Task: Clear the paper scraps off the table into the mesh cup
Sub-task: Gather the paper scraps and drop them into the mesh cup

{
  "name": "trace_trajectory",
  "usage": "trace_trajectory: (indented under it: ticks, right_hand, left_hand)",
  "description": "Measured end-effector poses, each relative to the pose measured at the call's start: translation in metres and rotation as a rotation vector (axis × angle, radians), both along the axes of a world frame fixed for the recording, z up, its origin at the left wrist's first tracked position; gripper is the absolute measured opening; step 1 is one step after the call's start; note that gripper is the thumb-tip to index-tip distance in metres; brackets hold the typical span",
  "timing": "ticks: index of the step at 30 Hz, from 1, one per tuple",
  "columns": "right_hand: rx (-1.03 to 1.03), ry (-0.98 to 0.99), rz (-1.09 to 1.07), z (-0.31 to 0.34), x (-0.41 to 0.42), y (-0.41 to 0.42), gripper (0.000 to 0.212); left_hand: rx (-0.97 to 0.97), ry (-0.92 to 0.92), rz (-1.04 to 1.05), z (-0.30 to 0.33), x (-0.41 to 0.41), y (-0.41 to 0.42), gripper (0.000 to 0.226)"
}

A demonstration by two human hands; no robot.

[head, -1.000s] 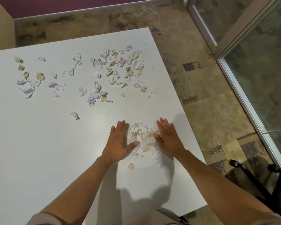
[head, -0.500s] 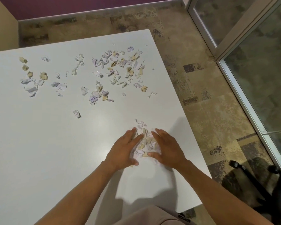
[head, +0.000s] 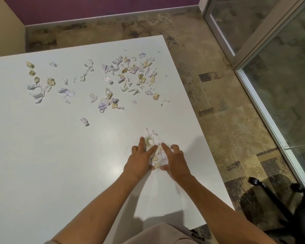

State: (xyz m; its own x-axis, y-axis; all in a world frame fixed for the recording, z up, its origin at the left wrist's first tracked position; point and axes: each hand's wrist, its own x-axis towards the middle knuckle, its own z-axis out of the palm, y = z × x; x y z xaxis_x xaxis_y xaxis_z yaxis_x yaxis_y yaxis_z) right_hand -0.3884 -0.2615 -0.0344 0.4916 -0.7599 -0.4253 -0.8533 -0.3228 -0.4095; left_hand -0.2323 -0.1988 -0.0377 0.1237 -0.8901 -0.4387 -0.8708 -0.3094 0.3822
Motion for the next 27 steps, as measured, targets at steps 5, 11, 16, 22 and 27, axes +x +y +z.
trace_trajectory:
  ticks: [5,11,16,22,27]
  right_hand:
    - [-0.017,-0.109,0.010,0.003,0.011,-0.004,0.088]
    - [-0.097,-0.058,0.054,-0.001,0.017,0.001,0.043]
    - [-0.218,-0.047,0.114,-0.006,0.017,0.007,0.015]
    - [-0.235,-0.103,0.110,-0.004,0.018,-0.002,0.013]
    - [-0.172,-0.372,-0.160,0.003,0.015,-0.009,0.005]
  left_hand:
    - [0.039,0.013,0.053,0.008,-0.008,-0.007,0.067]
    - [0.010,-0.032,0.040,0.010,-0.007,-0.007,0.032]
    - [-0.017,-0.055,0.016,0.006,-0.003,-0.004,0.029]
    - [-0.091,0.026,0.133,0.001,0.005,-0.006,0.021]
    - [-0.155,0.253,0.457,0.005,0.015,-0.007,0.026]
